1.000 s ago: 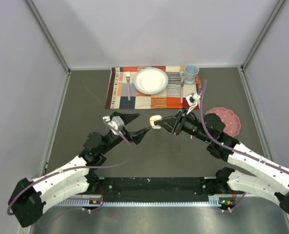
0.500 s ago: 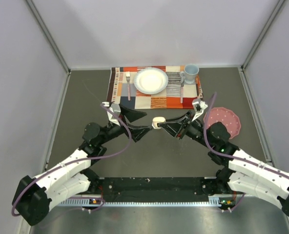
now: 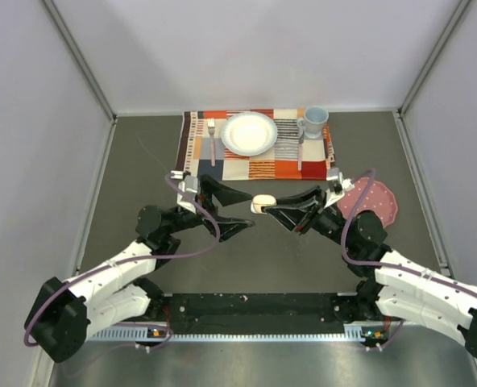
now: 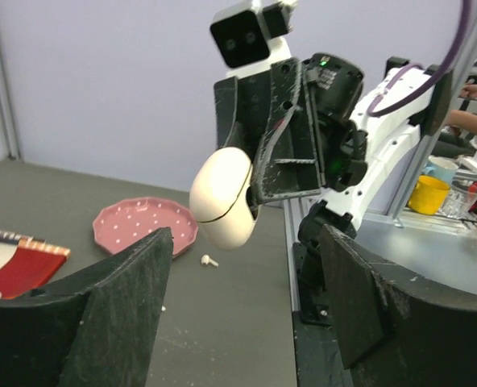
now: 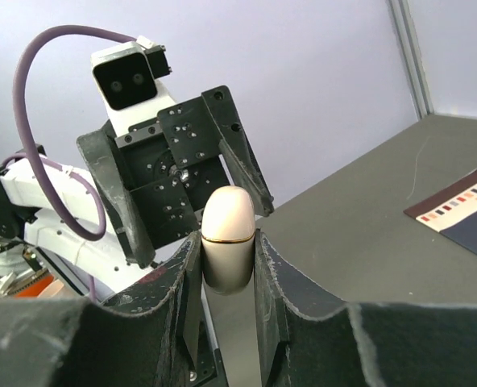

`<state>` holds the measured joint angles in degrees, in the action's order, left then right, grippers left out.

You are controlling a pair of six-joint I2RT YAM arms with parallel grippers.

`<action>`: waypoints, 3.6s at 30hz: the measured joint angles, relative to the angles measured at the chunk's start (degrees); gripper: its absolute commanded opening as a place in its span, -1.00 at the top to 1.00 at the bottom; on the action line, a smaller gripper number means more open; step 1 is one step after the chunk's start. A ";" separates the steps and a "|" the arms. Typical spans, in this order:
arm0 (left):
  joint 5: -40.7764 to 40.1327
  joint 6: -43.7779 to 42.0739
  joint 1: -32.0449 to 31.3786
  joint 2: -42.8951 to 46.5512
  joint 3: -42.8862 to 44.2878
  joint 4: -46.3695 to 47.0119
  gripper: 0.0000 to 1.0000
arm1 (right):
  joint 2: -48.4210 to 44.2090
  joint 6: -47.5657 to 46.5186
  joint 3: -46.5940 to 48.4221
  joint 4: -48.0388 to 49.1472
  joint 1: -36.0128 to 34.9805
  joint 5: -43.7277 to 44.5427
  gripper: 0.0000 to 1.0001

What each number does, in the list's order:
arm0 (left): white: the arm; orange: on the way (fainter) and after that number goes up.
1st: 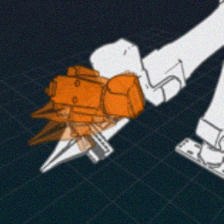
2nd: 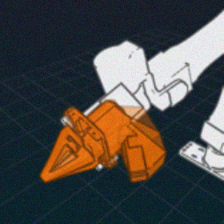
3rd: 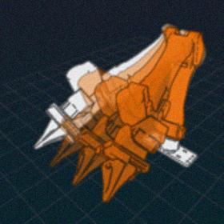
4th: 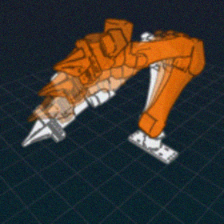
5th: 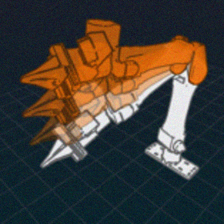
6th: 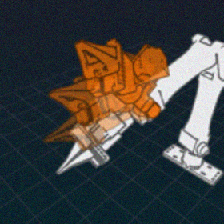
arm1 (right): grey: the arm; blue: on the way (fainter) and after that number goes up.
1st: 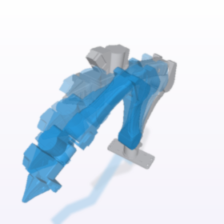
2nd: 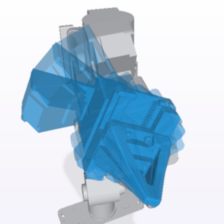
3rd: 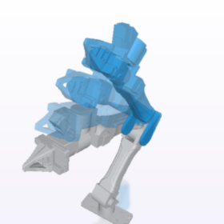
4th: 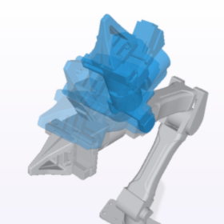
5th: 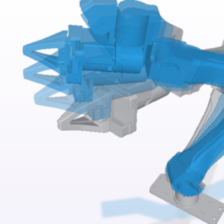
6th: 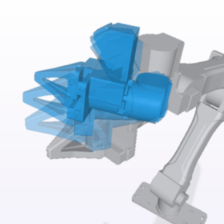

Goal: Insert the wireless bluetooth earbuds into the charging case
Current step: Pass from the right arm to the left, then pass from the left arm to the right

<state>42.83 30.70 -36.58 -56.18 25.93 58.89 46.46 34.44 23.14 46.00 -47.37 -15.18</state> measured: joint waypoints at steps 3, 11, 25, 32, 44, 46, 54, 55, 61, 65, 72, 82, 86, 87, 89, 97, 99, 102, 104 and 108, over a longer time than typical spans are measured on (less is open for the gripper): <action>0.81 1.09 0.00 0.02 -0.35 3.85 -0.41 | 0.22 -0.35 0.00 1.36 0.02 -1.03 1.00; 1.51 2.16 0.00 -0.59 -0.35 5.79 -0.28 | 2.21 -0.13 -0.28 5.16 0.04 -3.30 1.00; 2.34 4.98 0.00 -4.46 -0.35 10.60 -0.06 | 4.02 0.52 -0.28 8.11 0.04 -6.43 1.00; 2.86 7.08 0.00 -7.06 -0.33 14.29 0.11 | 4.35 0.61 -0.28 8.24 0.04 -6.97 1.00; 3.72 7.76 0.00 -7.85 -0.15 14.88 0.29 | 4.35 0.55 -0.26 8.52 0.04 -6.91 1.00; 3.72 7.93 0.00 -7.85 -0.13 14.88 0.29 | 4.35 0.50 -0.26 8.61 0.04 -6.93 1.00; 3.87 8.44 0.04 -7.87 -0.11 14.86 0.21 | 4.70 0.50 -0.28 8.90 0.04 -6.97 1.00; 3.87 8.44 0.04 -7.91 -0.11 14.91 0.18 | 4.70 0.50 -0.28 8.90 0.04 -6.95 1.00; 3.85 8.46 0.04 -8.24 -0.09 15.06 0.14 | 4.87 0.48 -0.26 8.81 0.04 -6.97 1.00; 3.87 8.50 0.04 -8.28 0.04 15.08 0.18 | 5.40 0.48 -0.28 8.81 0.04 -6.99 1.00; 3.87 9.25 0.15 -8.96 0.31 15.28 0.62 | 5.60 0.20 -0.26 8.96 0.15 -7.15 1.00; 4.35 8.50 0.15 -8.96 0.55 15.23 1.00 | 5.60 0.28 -0.28 9.22 0.26 -6.88 -0.08; 4.55 6.45 0.15 -8.55 0.55 14.71 1.00 | 4.87 1.27 -0.26 7.85 0.26 -4.96 -0.38; 4.50 5.66 0.15 -8.09 0.52 14.16 1.00 | 4.20 1.53 -0.22 6.40 0.26 -4.07 -0.47; 4.04 3.50 0.15 -6.69 0.44 12.70 1.00 | 2.51 2.01 0.39 2.12 0.28 -2.12 -0.59; -1.25 -10.08 -0.31 1.88 -2.82 1.95 1.00 | -1.84 5.42 10.45 -20.39 0.28 6.08 -0.79; -3.10 -13.51 -0.90 3.37 -4.35 0.44 1.00 | -1.57 7.39 12.55 -25.05 0.28 7.39 -0.80; -5.55 -18.38 -1.81 5.05 -6.91 -0.66 1.00 | 1.05 11.52 17.44 -33.94 0.28 8.87 -0.81; -6.93 -21.18 -2.32 5.73 -8.00 -1.49 1.00 | 3.52 14.78 20.37 -39.01 0.28 8.76 -0.82; -9.33 -25.14 -2.97 6.84 -8.76 -2.80 1.00 | 6.69 20.59 21.42 -44.06 0.28 6.82 -0.85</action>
<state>33.50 5.56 -39.55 -49.34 17.17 56.10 53.15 55.02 44.56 1.93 -47.09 -8.36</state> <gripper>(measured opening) 0.329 0.919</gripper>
